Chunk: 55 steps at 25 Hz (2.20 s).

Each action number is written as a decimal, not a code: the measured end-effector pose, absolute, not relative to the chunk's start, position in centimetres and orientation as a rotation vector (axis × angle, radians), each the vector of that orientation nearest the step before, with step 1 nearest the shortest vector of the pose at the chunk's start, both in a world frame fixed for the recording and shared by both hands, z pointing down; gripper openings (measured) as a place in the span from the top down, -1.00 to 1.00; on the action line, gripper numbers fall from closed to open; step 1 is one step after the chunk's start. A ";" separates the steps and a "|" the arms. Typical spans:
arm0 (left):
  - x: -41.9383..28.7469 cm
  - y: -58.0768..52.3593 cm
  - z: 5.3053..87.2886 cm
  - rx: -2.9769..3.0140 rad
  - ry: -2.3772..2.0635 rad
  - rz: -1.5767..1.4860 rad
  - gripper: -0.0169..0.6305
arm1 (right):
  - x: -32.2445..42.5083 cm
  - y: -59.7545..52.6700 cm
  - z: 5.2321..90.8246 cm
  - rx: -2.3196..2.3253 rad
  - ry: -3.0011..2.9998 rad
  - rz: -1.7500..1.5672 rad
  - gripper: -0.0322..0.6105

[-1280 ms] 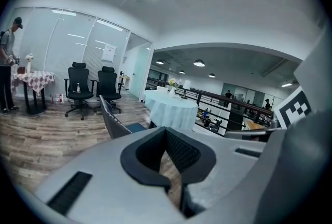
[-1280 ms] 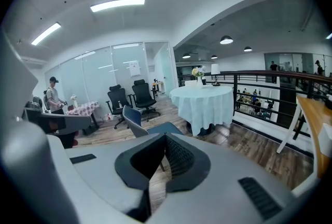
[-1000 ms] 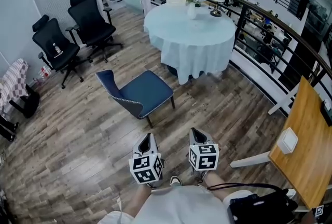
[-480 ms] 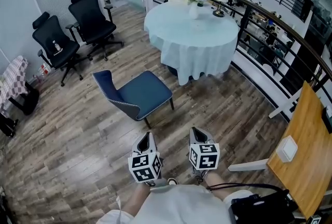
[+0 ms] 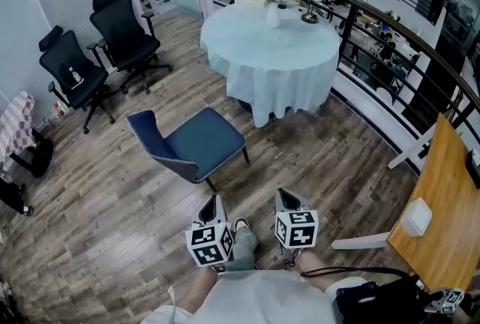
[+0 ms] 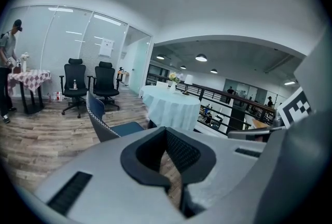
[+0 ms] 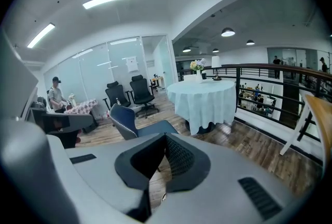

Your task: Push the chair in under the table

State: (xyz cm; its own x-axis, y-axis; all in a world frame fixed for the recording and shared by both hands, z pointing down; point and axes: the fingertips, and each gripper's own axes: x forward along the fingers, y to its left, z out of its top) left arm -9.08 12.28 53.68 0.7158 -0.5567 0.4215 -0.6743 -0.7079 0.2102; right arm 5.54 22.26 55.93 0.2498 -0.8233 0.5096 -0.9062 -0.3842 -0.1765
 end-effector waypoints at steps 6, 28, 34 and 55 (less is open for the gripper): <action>-6.5 9.1 54.9 2.563 -0.945 0.473 0.94 | 8.0 19.2 56.6 2.355 -1.638 0.809 0.85; 2.5 -5.5 52.9 2.564 -0.951 0.426 0.94 | 15.9 4.2 54.6 2.317 -1.680 0.781 0.85; 4.7 -9.2 52.2 2.578 -0.953 0.404 0.94 | 18.0 0.4 54.1 2.321 -1.687 0.761 0.85; 5.3 -16.1 54.3 2.479 -1.015 0.413 0.94 | 17.9 -8.7 54.9 2.159 -1.773 0.764 0.85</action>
